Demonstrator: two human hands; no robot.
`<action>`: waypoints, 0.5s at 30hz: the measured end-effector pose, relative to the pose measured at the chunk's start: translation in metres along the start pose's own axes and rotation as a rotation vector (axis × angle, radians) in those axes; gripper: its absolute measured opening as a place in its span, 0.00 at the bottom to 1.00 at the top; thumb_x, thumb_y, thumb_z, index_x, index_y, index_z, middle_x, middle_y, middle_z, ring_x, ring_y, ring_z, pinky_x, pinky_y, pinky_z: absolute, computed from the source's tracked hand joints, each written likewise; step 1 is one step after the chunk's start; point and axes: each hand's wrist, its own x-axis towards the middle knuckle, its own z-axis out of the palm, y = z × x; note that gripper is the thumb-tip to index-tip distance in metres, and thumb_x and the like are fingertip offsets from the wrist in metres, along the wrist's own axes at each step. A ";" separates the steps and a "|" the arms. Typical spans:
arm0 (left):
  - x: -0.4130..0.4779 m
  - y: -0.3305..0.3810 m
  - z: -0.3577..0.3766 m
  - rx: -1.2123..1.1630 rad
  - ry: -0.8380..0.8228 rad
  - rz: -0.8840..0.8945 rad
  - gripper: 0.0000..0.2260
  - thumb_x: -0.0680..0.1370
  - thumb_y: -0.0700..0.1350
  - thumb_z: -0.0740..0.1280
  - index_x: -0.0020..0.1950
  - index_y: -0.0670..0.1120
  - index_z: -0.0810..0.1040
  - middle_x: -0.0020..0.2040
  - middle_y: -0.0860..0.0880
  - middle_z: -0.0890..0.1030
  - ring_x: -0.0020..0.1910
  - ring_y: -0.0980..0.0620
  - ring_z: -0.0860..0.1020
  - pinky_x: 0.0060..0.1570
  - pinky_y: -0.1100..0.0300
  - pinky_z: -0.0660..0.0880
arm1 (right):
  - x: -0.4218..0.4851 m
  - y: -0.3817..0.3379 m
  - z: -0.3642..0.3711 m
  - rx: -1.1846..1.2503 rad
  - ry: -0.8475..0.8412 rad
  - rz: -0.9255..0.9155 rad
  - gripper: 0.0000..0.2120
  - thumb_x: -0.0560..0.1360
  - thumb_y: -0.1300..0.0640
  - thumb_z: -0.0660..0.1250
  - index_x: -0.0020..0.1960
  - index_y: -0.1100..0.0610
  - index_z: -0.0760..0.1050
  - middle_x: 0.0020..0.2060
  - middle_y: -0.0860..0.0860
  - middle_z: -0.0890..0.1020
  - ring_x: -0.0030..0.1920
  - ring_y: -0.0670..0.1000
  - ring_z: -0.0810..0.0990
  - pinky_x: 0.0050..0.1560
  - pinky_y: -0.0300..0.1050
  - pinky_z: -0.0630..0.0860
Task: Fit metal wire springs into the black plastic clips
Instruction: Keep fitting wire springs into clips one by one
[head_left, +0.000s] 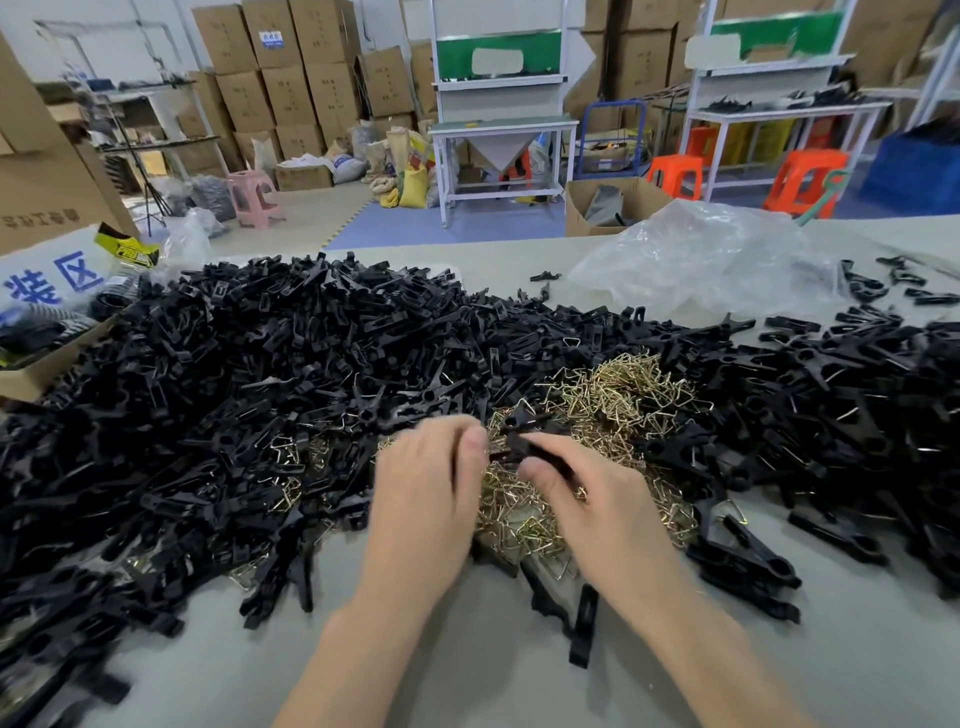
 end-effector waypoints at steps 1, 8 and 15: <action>0.003 -0.009 -0.002 0.139 0.035 -0.057 0.14 0.84 0.55 0.54 0.61 0.53 0.76 0.56 0.57 0.79 0.57 0.56 0.75 0.58 0.56 0.69 | 0.000 0.000 -0.001 0.053 -0.012 0.064 0.15 0.79 0.39 0.61 0.64 0.37 0.76 0.44 0.36 0.85 0.45 0.44 0.84 0.46 0.42 0.81; 0.010 -0.045 -0.010 0.450 -0.034 -0.293 0.12 0.83 0.48 0.60 0.62 0.53 0.80 0.56 0.51 0.81 0.59 0.45 0.74 0.61 0.50 0.64 | 0.009 0.000 -0.002 0.761 0.021 0.380 0.11 0.85 0.55 0.57 0.61 0.53 0.76 0.52 0.47 0.87 0.54 0.48 0.85 0.50 0.37 0.81; 0.014 -0.048 -0.007 0.515 -0.106 -0.299 0.15 0.83 0.53 0.59 0.66 0.51 0.78 0.59 0.48 0.79 0.62 0.43 0.72 0.66 0.47 0.63 | 0.015 0.000 -0.006 1.251 0.117 0.532 0.14 0.85 0.65 0.55 0.58 0.64 0.79 0.51 0.59 0.85 0.57 0.57 0.85 0.56 0.44 0.82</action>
